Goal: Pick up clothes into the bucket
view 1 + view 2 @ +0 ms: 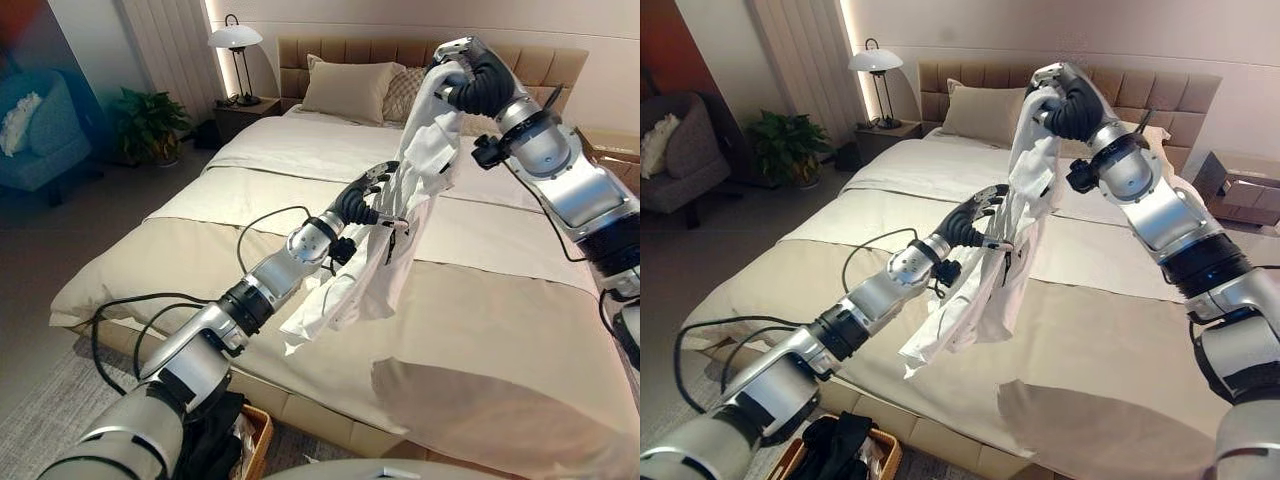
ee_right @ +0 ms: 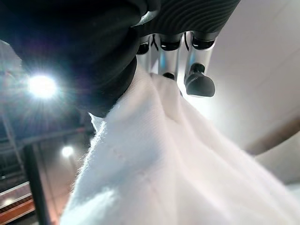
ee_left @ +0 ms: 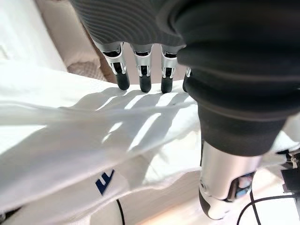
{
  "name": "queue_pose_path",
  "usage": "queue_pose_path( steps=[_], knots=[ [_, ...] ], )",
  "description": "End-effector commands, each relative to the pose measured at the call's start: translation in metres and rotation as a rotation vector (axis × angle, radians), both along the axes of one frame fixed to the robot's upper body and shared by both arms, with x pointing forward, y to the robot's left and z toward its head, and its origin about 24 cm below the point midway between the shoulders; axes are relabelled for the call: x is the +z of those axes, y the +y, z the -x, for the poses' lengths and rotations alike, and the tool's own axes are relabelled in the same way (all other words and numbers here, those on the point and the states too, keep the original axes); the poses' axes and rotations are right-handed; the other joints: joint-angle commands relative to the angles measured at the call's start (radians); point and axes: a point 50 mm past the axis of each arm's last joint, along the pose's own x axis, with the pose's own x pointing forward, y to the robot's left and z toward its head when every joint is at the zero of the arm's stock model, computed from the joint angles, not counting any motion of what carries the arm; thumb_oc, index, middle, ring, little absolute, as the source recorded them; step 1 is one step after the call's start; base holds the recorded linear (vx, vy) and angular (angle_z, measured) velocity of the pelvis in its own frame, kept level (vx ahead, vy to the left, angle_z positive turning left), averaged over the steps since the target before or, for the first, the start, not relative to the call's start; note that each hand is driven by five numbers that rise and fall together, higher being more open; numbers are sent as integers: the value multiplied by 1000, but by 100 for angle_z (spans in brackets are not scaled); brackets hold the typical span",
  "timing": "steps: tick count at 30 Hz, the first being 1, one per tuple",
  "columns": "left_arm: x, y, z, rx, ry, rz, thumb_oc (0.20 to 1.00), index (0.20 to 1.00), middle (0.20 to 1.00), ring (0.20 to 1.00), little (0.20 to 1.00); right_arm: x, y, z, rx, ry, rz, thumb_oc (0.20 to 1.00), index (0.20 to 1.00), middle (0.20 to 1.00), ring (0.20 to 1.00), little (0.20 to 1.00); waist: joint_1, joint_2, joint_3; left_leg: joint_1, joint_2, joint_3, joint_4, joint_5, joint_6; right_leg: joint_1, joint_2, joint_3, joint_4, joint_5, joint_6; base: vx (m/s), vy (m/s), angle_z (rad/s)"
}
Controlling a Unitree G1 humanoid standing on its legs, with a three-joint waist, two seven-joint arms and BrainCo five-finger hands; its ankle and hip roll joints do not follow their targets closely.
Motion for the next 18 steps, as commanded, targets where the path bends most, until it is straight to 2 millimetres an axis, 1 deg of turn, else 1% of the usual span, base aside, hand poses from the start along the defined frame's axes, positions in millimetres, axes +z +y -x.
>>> queue_pose_path(
  steps=[1,3,6,7,11,14,18],
  knots=[
    [21,-7,-6,-58,5,78,1000,1000,1000,1000,1000,35,12,9,81,-110,-40,200,200,200,200,200,3,-48,-52,-44,-29,-31,96,-88,7,-69,-69,-19,119,-11,55,13,7,-6],
    [23,-11,-1,-120,29,83,1000,1000,1000,1000,1000,36,19,13,120,-107,-26,200,200,200,200,200,2,-43,-53,-42,-29,-31,95,-88,7,-67,-69,-20,116,-10,56,10,4,-2],
    [26,-10,0,-135,25,74,1000,1000,1000,1000,1000,35,22,14,141,-101,-24,200,200,200,200,200,3,-40,-55,-42,-30,-32,95,-87,6,-67,-69,-21,116,-10,56,0,0,0],
    [31,-11,1,-142,-5,58,1000,1000,1000,1000,1000,34,28,19,178,-104,-17,200,200,200,200,200,6,-39,-54,-43,-29,-35,94,-86,6,-66,-69,-24,117,-11,55,0,0,0],
    [34,-12,-1,-115,-39,47,1000,1000,1000,1000,1000,32,39,28,272,-97,-43,200,200,200,200,200,10,-42,-50,-44,-30,-41,92,-84,6,-66,-70,-27,118,-13,55,0,0,0],
    [33,-12,-4,-76,-53,46,1000,1000,1000,1000,1000,32,46,35,323,-105,-58,200,200,200,200,200,11,-43,-48,-44,-30,-42,92,-85,8,-68,-71,-26,121,-14,55,0,0,0],
    [30,-12,-7,-5,-35,106,1000,1000,1000,1000,1000,34,53,42,372,-128,-86,200,200,200,200,200,12,-47,-46,-45,-32,-42,93,-86,11,-69,-72,-25,125,-15,54,0,0,0]
  ],
)
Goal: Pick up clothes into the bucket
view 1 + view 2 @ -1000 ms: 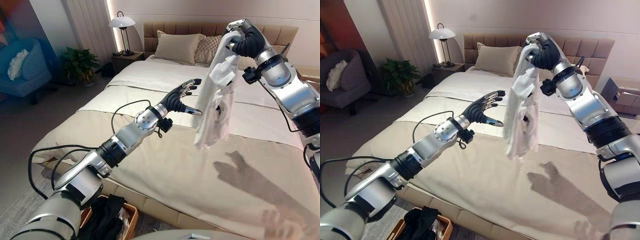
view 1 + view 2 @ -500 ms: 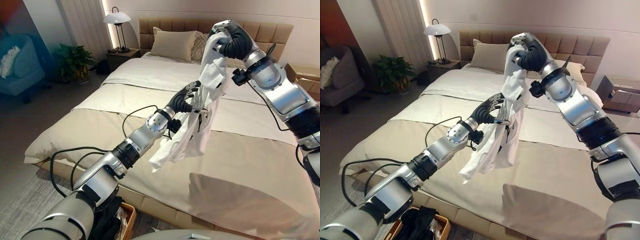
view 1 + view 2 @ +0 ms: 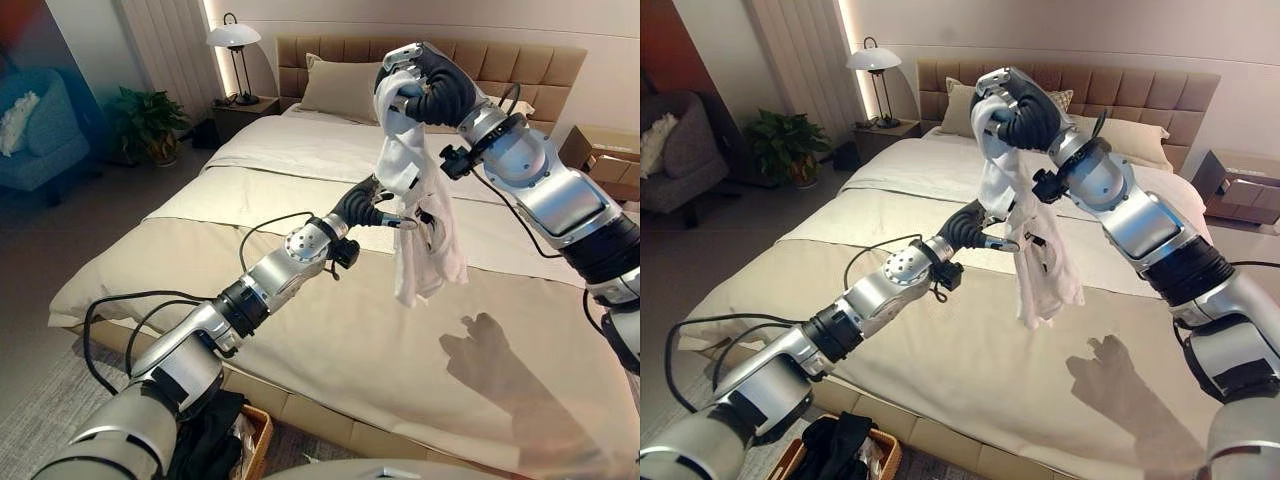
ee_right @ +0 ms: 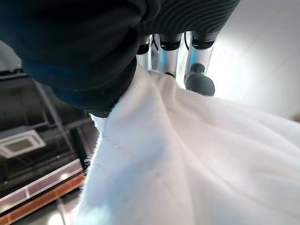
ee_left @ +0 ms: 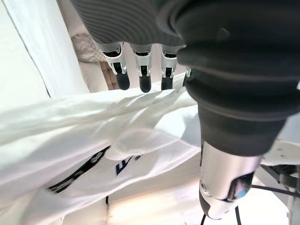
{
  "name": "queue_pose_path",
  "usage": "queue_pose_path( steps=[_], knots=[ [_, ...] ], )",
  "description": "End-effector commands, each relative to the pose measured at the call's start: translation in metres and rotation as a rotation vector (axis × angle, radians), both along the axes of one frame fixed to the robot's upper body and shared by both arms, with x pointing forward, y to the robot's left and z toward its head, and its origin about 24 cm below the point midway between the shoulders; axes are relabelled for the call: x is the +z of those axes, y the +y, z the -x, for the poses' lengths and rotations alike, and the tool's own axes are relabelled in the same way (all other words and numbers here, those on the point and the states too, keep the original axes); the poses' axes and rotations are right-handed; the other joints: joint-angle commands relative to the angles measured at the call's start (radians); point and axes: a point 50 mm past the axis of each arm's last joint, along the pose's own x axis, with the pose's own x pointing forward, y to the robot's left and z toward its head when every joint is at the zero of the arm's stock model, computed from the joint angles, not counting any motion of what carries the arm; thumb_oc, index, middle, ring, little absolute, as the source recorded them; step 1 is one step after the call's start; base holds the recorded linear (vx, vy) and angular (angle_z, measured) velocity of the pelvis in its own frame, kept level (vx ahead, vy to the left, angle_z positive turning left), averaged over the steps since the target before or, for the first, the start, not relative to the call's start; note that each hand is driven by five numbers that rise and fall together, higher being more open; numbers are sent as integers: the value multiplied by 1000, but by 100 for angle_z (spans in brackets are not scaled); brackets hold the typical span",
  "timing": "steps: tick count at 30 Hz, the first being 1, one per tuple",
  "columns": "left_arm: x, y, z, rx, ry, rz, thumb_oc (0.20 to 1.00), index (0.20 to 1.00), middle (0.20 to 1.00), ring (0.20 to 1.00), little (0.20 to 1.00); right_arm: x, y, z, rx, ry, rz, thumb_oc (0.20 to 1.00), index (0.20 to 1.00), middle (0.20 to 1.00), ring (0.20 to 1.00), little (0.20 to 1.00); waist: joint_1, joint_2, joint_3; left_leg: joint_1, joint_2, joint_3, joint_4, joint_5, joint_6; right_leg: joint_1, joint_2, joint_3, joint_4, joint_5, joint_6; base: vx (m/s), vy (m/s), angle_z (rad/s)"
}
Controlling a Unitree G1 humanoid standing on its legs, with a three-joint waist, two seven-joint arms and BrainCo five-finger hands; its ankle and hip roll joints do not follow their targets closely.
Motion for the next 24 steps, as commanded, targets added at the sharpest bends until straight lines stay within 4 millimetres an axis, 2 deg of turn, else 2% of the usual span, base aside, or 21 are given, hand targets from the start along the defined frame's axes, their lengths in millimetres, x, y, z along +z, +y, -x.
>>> queue_pose_path(
  steps=[1,9,15,16,17,18,19,21,24],
  knots=[
    [23,-11,-14,70,-68,69,1000,1000,1000,1000,1000,30,13,19,141,-119,-127,200,200,200,200,200,10,-50,-45,-45,-31,-44,93,-84,13,-70,-70,-26,125,-13,52,0,0,0],
    [14,-21,-12,91,-7,117,1000,1000,1000,1000,1000,24,30,26,257,-66,-190,200,200,200,200,200,2,-52,-43,-43,-30,-37,89,-84,15,-74,-69,-19,129,-13,52,0,0,0],
    [14,-26,-5,18,10,130,1000,1000,1000,1000,1000,21,29,24,249,-49,-173,200,200,200,200,200,2,-49,-45,-39,-30,-34,87,-84,16,-73,-70,-18,126,-11,53,0,0,0],
    [15,-27,-4,1,8,135,849,849,849,849,849,20,27,23,241,-47,-175,200,200,200,200,200,3,-48,-45,-39,-30,-34,87,-84,15,-73,-70,-19,125,-11,53,0,0,0],
    [16,-28,-1,-28,16,145,645,645,645,645,645,20,25,22,232,-45,-177,200,200,200,200,200,3,-47,-46,-39,-30,-35,87,-84,15,-71,-70,-19,124,-11,53,0,0,0],
    [17,-27,0,-40,15,145,260,260,260,260,260,20,23,21,221,-47,-176,200,200,200,200,200,3,-46,-46,-38,-30,-35,87,-84,14,-70,-70,-21,124,-11,53,0,0,0],
    [18,-26,1,-51,14,144,200,200,200,200,200,20,21,20,212,-48,-174,200,200,200,200,200,3,-45,-47,-38,-30,-36,87,-84,14,-70,-71,-22,124,-11,53,0,0,0],
    [20,-16,1,-62,7,146,200,200,200,200,200,17,11,17,166,-48,-182,200,200,200,200,200,6,-43,-48,-38,-30,-38,89,-84,14,-69,-70,-24,126,-11,52,0,0,0],
    [19,-14,2,-63,7,143,200,200,200,200,200,17,9,17,159,-46,-184,200,200,200,200,200,7,-43,-48,-37,-30,-38,89,-85,14,-69,-70,-24,126,-12,52,0,0,0]
  ],
)
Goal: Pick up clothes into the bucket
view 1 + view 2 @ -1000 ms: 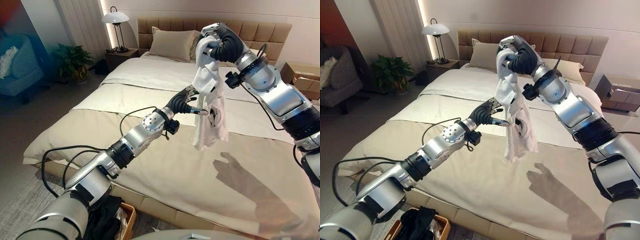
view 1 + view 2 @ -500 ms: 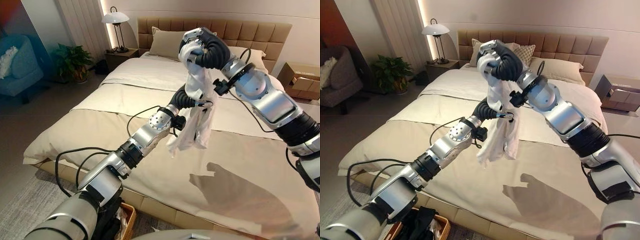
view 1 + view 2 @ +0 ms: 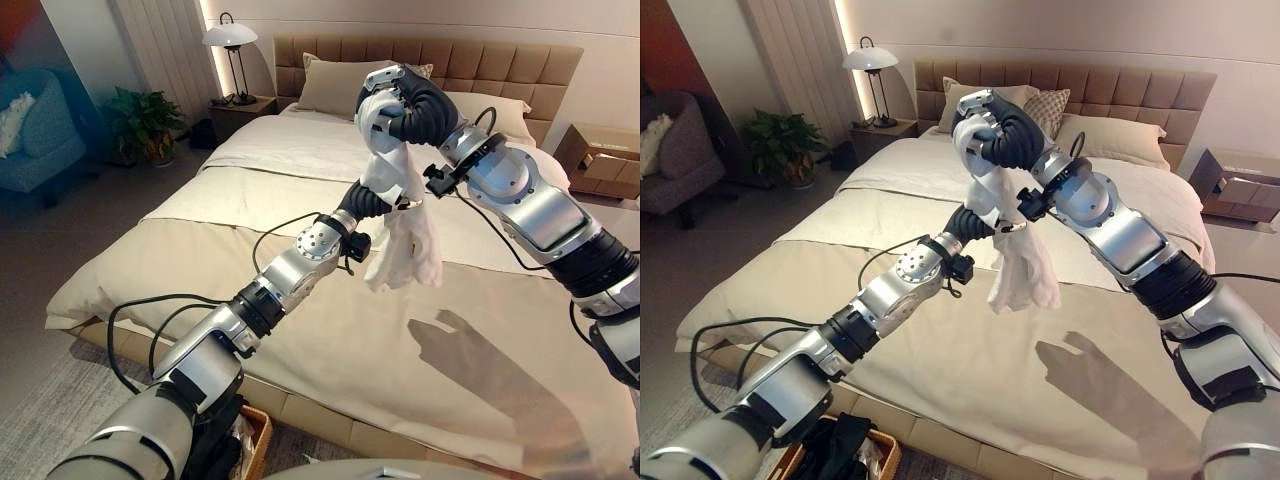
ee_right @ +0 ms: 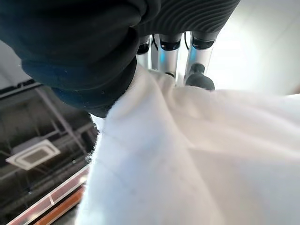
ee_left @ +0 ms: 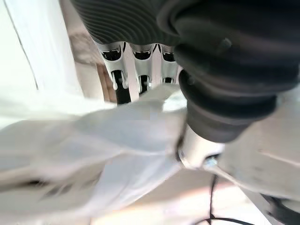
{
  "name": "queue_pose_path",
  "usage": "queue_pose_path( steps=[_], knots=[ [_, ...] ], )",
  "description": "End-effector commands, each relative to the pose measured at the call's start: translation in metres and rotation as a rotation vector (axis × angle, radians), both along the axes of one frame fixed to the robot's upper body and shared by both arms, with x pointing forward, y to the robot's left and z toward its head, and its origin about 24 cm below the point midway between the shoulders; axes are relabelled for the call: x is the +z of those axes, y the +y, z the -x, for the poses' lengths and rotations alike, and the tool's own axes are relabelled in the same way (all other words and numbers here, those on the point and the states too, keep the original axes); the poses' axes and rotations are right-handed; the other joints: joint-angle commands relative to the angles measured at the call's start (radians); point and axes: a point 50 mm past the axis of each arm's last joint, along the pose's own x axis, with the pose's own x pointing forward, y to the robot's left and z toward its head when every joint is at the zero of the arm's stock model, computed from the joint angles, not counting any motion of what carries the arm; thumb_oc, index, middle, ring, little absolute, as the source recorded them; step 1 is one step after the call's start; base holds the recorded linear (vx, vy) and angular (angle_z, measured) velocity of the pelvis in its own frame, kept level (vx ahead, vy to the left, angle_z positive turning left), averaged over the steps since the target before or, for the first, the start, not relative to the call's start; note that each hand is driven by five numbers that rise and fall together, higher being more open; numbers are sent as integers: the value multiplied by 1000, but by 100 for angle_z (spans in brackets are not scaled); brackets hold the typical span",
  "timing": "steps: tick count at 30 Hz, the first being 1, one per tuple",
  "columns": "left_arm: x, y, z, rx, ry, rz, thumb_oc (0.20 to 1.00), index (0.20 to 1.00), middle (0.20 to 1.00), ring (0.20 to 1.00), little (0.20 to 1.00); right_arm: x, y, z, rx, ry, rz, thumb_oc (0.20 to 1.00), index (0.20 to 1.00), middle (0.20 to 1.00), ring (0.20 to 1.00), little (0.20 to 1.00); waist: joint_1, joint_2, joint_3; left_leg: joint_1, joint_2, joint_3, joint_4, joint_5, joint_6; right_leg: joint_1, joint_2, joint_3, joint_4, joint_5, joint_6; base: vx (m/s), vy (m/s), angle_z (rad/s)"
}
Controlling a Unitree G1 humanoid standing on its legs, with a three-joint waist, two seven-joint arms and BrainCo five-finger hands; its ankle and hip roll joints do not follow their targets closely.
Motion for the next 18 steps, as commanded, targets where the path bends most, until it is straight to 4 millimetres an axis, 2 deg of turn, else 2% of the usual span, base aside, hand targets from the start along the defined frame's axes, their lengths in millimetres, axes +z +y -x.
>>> queue_pose_path(
  steps=[1,5,6,8,10,11,12,13,14,15,18],
  knots=[
    [11,-2,0,-24,-30,56,200,200,200,200,200,29,-7,10,25,-122,-104,200,200,200,200,200,12,-41,-48,-37,-32,-45,90,-85,14,-67,-71,-27,127,-17,54,0,0,0],
    [9,13,-4,26,-38,57,200,200,200,200,200,23,-15,11,7,-107,-132,200,200,200,200,200,15,-42,-48,-36,-32,-47,90,-86,15,-65,-72,-29,127,-18,53,0,0,0],
    [10,28,-8,87,-48,66,200,200,200,200,200,21,-21,13,8,-94,-164,200,200,200,200,200,18,-42,-48,-36,-32,-48,91,-86,15,-64,-72,-30,128,-20,53,0,0,0],
    [7,44,-12,158,-33,91,200,200,200,200,200,15,-24,14,26,-60,-210,200,200,200,200,200,21,-42,-46,-36,-31,-47,92,-86,15,-64,-72,-29,129,-21,52,0,0,0],
    [5,50,-12,181,-26,102,200,200,200,200,200,13,-24,15,38,-43,-225,200,200,200,200,200,21,-43,-47,-35,-31,-47,91,-87,15,-64,-72,-29,129,-22,51,0,0,0],
    [2,61,-13,228,-14,123,200,200,200,200,200,9,-27,16,46,-15,-255,595,595,595,595,595,22,-44,-46,-34,-30,-46,90,-87,14,-64,-71,-29,129,-22,50,0,0,0],
    [1,65,-13,242,-9,131,200,200,200,200,200,9,-28,17,46,-9,-261,950,950,950,950,950,23,-45,-46,-33,-30,-46,90,-87,14,-64,-71,-30,128,-22,50,0,0,0],
    [1,70,-13,258,-10,139,200,200,200,200,200,8,-30,18,45,-3,-271,1000,1000,1000,1000,1000,23,-45,-46,-33,-29,-46,89,-87,14,-64,-71,-31,128,-23,50,0,0,0],
    [1,70,-13,258,-10,139,200,200,200,200,200,8,-30,18,45,-3,-271,1000,1000,1000,1000,1000,23,-45,-46,-33,-29,-46,89,-87,14,-64,-71,-31,128,-23,50,0,0,0],
    [3,82,-13,286,-19,151,200,200,200,200,200,8,-37,20,37,-1,-297,1000,1000,1000,1000,1000,24,-44,-46,-32,-29,-45,88,-87,14,-63,-71,-31,126,-23,50,0,0,0],
    [4,100,-9,325,-29,179,200,200,200,200,200,7,-50,23,8,-14,-352,1000,1000,1000,1000,1000,23,-40,-44,-32,-29,-45,88,-89,13,-64,-71,-32,127,-24,50,0,0,0]
  ],
)
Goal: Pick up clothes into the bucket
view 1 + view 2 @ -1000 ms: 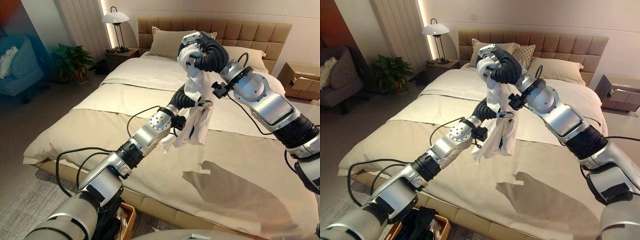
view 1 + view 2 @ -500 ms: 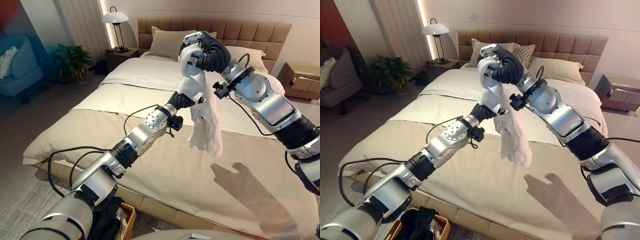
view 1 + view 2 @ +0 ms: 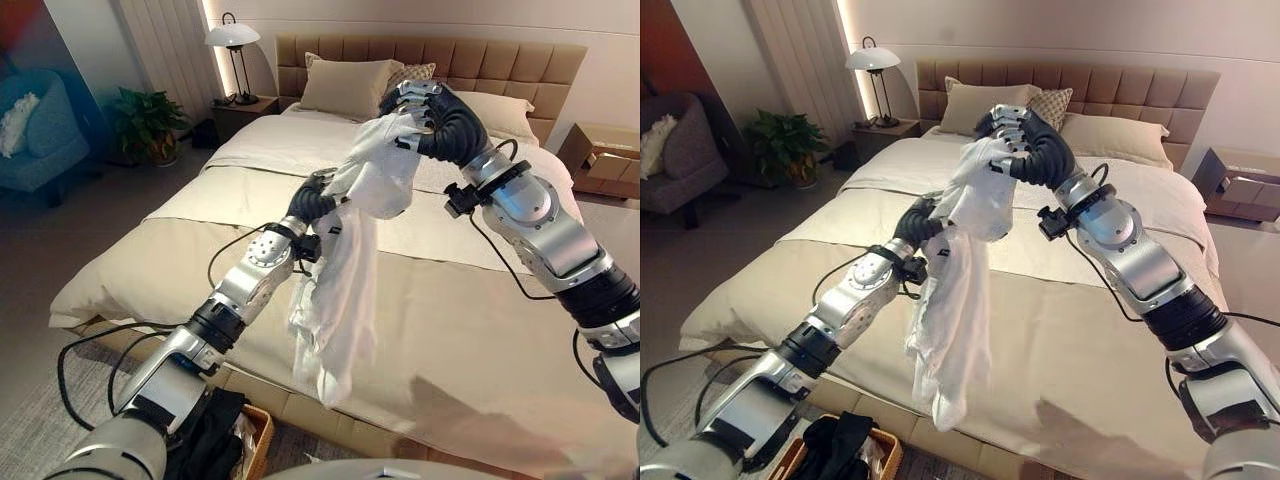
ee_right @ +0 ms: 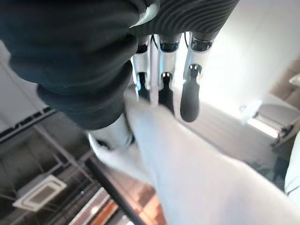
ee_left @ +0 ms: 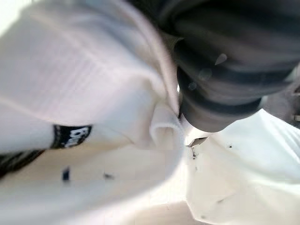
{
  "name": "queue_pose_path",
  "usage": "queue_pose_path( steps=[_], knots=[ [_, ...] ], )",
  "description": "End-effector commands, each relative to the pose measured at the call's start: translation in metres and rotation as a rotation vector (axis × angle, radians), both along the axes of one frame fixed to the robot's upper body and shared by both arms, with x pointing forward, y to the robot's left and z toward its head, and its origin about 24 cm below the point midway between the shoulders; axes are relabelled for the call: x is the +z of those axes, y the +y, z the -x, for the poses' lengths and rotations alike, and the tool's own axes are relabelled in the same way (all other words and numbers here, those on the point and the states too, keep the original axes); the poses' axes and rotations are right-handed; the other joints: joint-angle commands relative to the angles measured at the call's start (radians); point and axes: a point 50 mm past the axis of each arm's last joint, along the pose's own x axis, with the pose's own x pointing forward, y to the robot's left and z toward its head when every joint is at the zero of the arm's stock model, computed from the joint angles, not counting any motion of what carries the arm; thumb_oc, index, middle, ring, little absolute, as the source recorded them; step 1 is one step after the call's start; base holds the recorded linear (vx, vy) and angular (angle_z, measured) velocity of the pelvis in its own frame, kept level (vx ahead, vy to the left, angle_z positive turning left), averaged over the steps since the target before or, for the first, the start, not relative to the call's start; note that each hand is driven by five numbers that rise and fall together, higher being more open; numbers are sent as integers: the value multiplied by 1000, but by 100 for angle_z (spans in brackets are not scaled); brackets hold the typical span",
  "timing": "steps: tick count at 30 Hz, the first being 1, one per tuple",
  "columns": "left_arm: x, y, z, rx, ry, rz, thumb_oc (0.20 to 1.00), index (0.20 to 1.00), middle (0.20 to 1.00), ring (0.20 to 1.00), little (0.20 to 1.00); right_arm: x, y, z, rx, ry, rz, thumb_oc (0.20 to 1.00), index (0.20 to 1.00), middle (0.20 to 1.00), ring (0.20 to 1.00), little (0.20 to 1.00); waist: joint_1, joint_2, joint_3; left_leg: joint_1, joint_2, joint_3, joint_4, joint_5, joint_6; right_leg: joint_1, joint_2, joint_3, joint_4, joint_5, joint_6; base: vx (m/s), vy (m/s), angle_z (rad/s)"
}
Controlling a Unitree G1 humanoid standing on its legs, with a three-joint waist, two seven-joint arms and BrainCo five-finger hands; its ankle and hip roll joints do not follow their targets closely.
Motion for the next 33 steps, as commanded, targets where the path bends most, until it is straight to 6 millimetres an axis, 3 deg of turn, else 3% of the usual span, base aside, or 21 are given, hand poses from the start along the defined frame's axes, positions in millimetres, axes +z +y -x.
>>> queue_pose_path(
  steps=[1,3,7,11,12,13,18,19,20,22,27,30,31,33],
  knots=[
    [20,30,-1,86,-92,110,200,200,200,200,200,21,-26,13,-29,-103,-153,1000,1000,1000,1000,1000,19,-45,-55,-34,-30,-43,89,-90,13,-65,-71,-32,128,-24,49,0,0,0],
    [10,46,5,134,-68,131,200,200,200,200,200,12,-40,16,-63,-85,-216,1000,1000,1000,1000,1000,20,-41,-51,-34,-30,-43,88,-91,14,-65,-71,-31,127,-26,48,0,0,0],
    [-6,92,26,269,-56,162,200,200,200,200,200,-29,-79,24,-204,13,-359,1000,1000,1000,1000,1000,22,-34,-44,-38,-30,-44,83,-91,16,-70,-71,-31,127,-30,47,0,0,0],
    [-6,140,46,436,-106,120,200,200,200,200,200,-77,-113,34,-376,143,-429,1000,1000,1000,1000,1000,21,-25,-33,-44,-30,-43,81,-90,17,-81,-70,-28,132,-33,43,0,0,0],
    [-6,140,46,437,-104,119,200,200,200,200,200,-77,-113,35,-376,145,-429,1000,1000,1000,1000,1000,21,-26,-35,-44,-30,-43,81,-90,17,-81,-70,-28,132,-34,43,0,0,0],
    [-3,164,59,525,-140,74,200,200,200,200,200,-103,-131,44,-480,219,-434,1000,1000,1000,1000,1000,21,-24,-30,-46,-30,-43,79,-89,17,-84,-69,-27,132,-35,41,0,0,0],
    [22,218,98,718,-275,-102,200,200,200,200,200,-188,-160,80,-708,502,-349,1000,1000,1000,1000,1000,20,-15,-9,-66,-31,-45,82,-87,17,-103,-66,-25,139,-37,38,0,0,0],
    [23,223,102,736,-281,-111,200,200,200,200,200,-194,-162,84,-719,526,-351,1000,1000,1000,1000,1000,21,-14,-4,-70,-31,-46,83,-86,17,-106,-66,-26,140,-38,38,0,0,0],
    [25,232,108,775,-291,-143,200,200,200,200,200,-217,-163,93,-763,608,-347,1000,1000,1000,1000,1000,23,-11,2,-75,-31,-47,85,-84,16,-111,-67,-28,142,-37,37,0,0,0],
    [26,242,117,824,-295,-172,200,200,200,200,200,-241,-162,103,-789,696,-319,1000,1000,1000,1000,1000,22,-12,15,-88,-31,-50,89,-83,15,-123,-67,-29,147,-37,37,-56,9,1],
    [16,256,132,918,-273,-232,200,200,200,200,200,-305,-141,129,-816,962,-270,1000,1000,1000,1000,1000,28,-15,75,-149,-32,-59,120,-74,12,-181,-66,-32,179,-36,31,-109,12,2],
    [6,254,136,949,-262,-206,200,200,200,200,200,-321,-131,134,-815,1025,-179,1000,1000,1000,1000,1000,32,-18,125,-206,-37,-61,163,-74,13,-235,-68,-28,211,-33,28,-189,23,4],
    [-2,252,134,957,-241,-177,200,200,200,200,200,-332,-126,138,-807,1072,-113,1000,1000,1000,1000,1000,34,-23,169,-250,-41,-67,197,-73,13,-272,-69,-26,238,-30,24,-187,22,5],
    [-7,252,133,963,-225,-164,200,200,200,200,200,-336,-124,140,-802,1088,-67,1000,1000,1000,1000,1000,35,-26,186,-279,-45,-71,224,-77,15,-297,-71,-26,257,-31,22,-176,19,8]
  ],
)
